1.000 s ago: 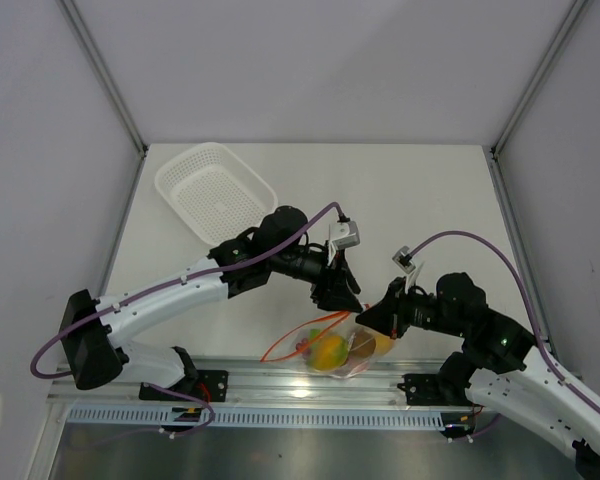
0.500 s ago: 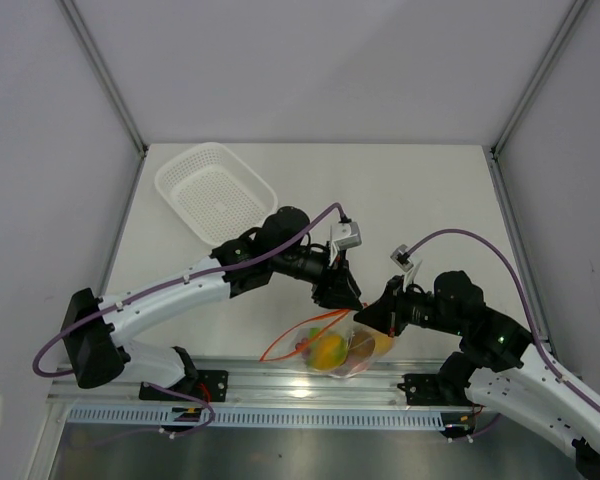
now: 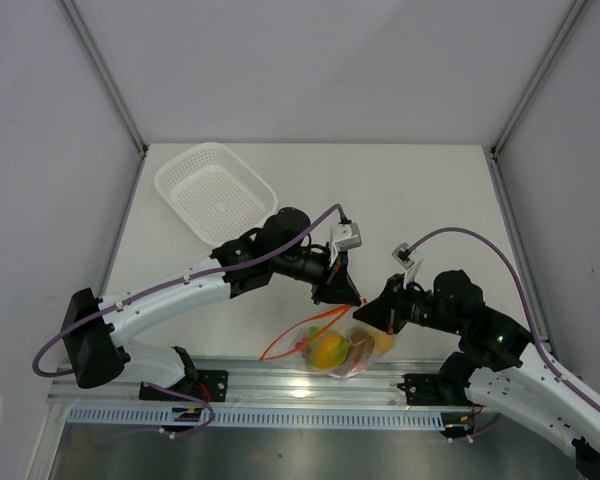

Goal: Place the food in the zip-top bag and seal the zipper
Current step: Zip the zipper food storage bag at the center of the board.

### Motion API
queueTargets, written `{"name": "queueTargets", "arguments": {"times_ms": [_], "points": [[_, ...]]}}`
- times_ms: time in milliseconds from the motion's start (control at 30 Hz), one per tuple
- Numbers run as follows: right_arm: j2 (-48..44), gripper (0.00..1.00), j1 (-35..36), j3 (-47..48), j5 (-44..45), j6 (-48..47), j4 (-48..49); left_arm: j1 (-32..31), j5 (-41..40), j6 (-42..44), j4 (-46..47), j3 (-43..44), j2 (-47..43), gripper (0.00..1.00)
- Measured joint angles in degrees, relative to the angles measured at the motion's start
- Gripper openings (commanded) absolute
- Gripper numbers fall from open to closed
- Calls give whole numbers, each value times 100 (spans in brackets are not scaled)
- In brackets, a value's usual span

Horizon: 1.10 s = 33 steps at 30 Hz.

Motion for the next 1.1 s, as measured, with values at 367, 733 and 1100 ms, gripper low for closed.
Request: {"name": "queueTargets", "arguments": {"times_ms": [367,733,1100], "points": [[-101,0,2,-15,435,463,57,-17,-125,-24,20,-13,0,1],[-468,0,2,-160,874,767,131,-28,-238,-24,87,-94,-2,1],[-804,0,2,-256,1233,935,-61,-28,-293,-48,127,-632,-282,0]]}}
